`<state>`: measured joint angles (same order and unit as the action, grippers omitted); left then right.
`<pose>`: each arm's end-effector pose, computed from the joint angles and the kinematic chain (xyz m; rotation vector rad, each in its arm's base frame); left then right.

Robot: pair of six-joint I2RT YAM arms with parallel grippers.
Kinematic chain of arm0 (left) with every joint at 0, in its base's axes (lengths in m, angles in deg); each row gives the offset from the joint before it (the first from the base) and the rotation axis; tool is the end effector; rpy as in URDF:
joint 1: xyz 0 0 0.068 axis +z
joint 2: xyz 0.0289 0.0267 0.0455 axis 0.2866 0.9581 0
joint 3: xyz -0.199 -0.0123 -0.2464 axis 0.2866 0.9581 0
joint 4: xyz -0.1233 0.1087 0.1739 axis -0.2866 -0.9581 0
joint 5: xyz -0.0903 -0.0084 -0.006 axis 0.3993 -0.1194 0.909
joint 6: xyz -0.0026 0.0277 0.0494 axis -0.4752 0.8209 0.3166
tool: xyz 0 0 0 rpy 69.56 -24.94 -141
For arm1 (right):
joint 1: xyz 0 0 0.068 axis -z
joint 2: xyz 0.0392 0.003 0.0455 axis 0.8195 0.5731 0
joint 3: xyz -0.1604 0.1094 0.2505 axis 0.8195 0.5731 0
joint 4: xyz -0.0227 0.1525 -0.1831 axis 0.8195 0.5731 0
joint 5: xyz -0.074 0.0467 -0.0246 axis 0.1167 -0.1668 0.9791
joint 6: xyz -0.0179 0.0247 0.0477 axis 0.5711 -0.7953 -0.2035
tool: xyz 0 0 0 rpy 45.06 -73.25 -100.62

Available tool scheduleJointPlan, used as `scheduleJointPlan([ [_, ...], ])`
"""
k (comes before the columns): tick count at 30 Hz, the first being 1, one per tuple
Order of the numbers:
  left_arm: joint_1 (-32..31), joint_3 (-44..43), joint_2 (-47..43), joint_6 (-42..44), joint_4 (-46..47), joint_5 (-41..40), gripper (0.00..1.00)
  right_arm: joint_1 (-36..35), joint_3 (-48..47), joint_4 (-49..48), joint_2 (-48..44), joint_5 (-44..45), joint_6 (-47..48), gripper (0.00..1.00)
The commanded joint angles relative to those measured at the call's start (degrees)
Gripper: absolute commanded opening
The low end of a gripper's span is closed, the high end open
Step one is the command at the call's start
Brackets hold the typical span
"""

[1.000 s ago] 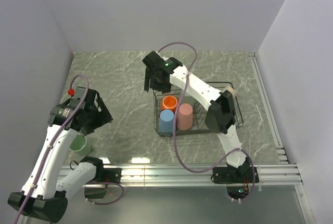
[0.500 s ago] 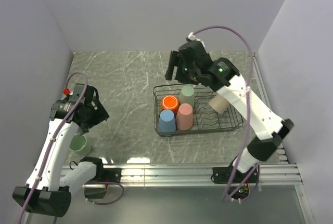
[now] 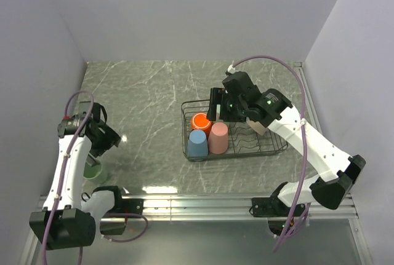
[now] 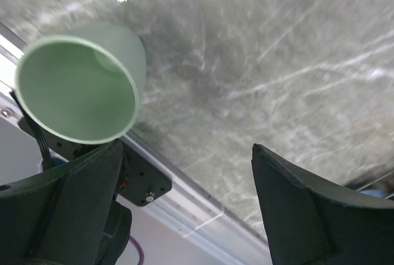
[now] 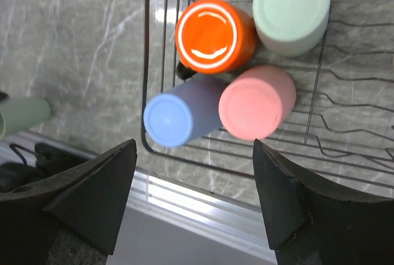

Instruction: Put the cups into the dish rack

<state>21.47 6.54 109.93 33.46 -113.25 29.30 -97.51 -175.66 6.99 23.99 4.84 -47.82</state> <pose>0.1037 0.0165 0.3209 -1.2586 2.5180 0.1208 0.1807 0.1603 0.4289 -0.0933 2.4519 0.5179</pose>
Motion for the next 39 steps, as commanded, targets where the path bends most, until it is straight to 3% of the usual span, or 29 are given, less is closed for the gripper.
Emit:
scheduleJointPlan([
  [1, 1.1, -6.2, 1.3, 0.2, 0.9, -3.9, 0.90, 0.2, 0.2, -1.8, -2.9, -2.3, 3.9, 0.82],
  [12, 1.1, -10.7, -0.6, -0.4, -5.2, -4.1, 0.87, 0.4, 2.5, -4.2, -3.5, -5.3, 6.4, 0.82],
  [19, 1.1, -0.6, -3.6, -4.1, -5.2, 0.5, 0.91, 0.4, 9.3, -9.4, -7.0, -9.0, 4.9, 0.82],
  [34, 2.3, 2.3, 5.0, -2.6, 3.8, -6.0, 0.91, 4.7, 15.8, -11.6, -9.7, -14.0, 8.1, 0.82],
  [39, 3.3, 6.4, 6.9, -2.9, 8.0, -4.5, 0.83, 6.8, 16.0, -10.9, -9.9, -15.0, 9.7, 0.82],
])
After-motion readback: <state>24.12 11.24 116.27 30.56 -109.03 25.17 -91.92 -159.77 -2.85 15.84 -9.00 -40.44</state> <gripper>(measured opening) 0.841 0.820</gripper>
